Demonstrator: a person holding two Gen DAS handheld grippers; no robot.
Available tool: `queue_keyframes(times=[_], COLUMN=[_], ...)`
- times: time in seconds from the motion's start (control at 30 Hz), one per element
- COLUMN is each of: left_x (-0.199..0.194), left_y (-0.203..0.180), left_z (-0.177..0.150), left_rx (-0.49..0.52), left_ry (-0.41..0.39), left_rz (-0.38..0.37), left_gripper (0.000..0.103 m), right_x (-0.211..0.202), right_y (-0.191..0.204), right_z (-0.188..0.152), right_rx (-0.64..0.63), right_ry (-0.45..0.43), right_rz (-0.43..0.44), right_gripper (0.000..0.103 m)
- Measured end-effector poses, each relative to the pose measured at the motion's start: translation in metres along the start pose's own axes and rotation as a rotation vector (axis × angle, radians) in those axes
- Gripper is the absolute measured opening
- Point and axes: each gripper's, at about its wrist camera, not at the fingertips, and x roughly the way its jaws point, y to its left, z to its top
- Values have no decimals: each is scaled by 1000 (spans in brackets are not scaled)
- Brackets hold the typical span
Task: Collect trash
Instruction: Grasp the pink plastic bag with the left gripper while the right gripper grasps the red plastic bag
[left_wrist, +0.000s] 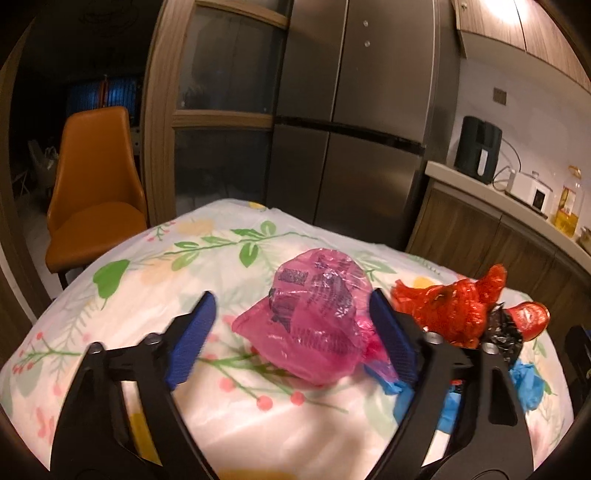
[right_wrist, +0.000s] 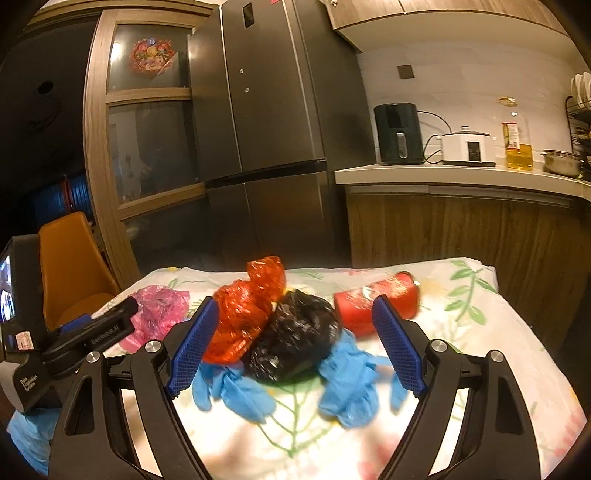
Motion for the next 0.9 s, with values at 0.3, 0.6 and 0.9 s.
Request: queue_keyframes(times=[0.3,0.6,0.9], left_x=[22,-8,-18], left_y=[4,10,9], left_z=[-8,-10,-12], left_rx=[-13,-42,-29], left_ry=[96,-5,-23], left_rz=[-89,-134,-149], left_gripper=[14,7,7], right_x=[45,80,91], right_y=[14,19,20], right_z=[7,12,6], right_rx=[-18,11,6], right_ry=[12,41,106], right_rz=[-1,-11,29], right_gripper=[80,68,18])
